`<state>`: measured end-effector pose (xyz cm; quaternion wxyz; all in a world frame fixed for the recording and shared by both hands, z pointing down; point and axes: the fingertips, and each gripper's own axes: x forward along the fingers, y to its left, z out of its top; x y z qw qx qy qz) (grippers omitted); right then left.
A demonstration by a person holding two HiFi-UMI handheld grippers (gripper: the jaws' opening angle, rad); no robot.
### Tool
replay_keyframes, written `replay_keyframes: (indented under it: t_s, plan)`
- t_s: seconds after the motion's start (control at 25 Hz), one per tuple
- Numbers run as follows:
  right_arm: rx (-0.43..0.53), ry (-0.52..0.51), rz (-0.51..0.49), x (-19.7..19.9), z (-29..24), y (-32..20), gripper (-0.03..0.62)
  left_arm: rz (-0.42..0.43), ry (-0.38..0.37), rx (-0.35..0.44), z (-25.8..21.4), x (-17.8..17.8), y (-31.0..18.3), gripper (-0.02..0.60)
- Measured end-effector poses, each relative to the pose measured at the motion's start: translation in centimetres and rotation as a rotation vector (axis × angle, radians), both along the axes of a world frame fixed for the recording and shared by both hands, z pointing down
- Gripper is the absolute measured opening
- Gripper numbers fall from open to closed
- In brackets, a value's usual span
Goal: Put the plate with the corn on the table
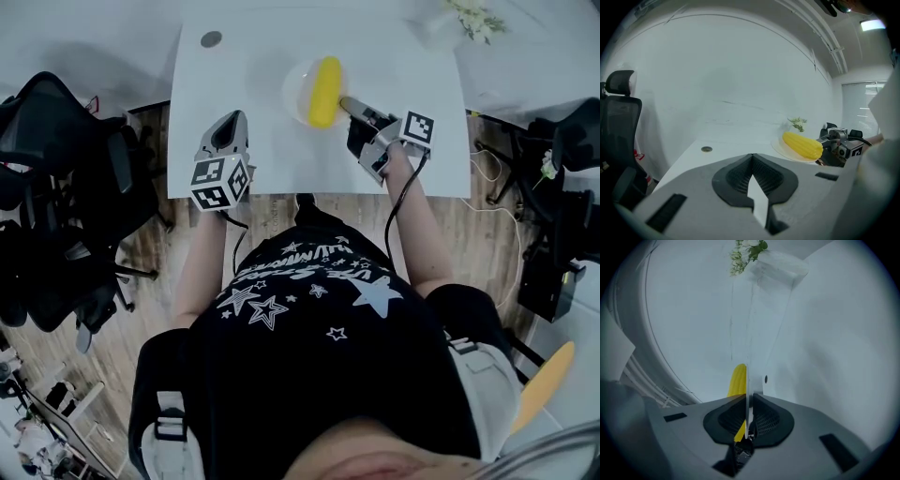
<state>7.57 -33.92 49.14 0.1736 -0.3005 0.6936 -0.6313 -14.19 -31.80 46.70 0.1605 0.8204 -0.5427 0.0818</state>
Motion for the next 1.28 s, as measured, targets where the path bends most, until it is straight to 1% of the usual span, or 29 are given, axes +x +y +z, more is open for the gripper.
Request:
replay_keyframes:
  t_s: [0.16, 0.4, 0.68, 1.04, 1.28]
  plan:
    - [-0.013, -0.001, -0.004, 0.3, 0.6, -3.4, 0.031, -0.012, -0.012, 0.007, -0.4, 0.3, -3.1, 0.006]
    - [-0.009, 0.015, -0.030, 0.5, 1.5, -8.7, 0.032, -0.032, -0.022, 0.010, -0.2, 0.6, -8.0, 0.006]
    - [0.001, 0.033, -0.057, 0.8, 3.0, -14.3, 0.032, -0.059, -0.017, -0.023, 1.4, 1.3, -12.7, 0.006]
    - [-0.009, 0.055, -0.094, 0.3, 5.4, -19.2, 0.032, -0.077, -0.032, -0.052, 3.0, 1.6, -17.8, 0.006]
    - [-0.027, 0.036, -0.104, 0.0, 6.5, -21.6, 0.032, -0.072, -0.029, -0.060, 3.6, 2.4, -20.2, 0.006]
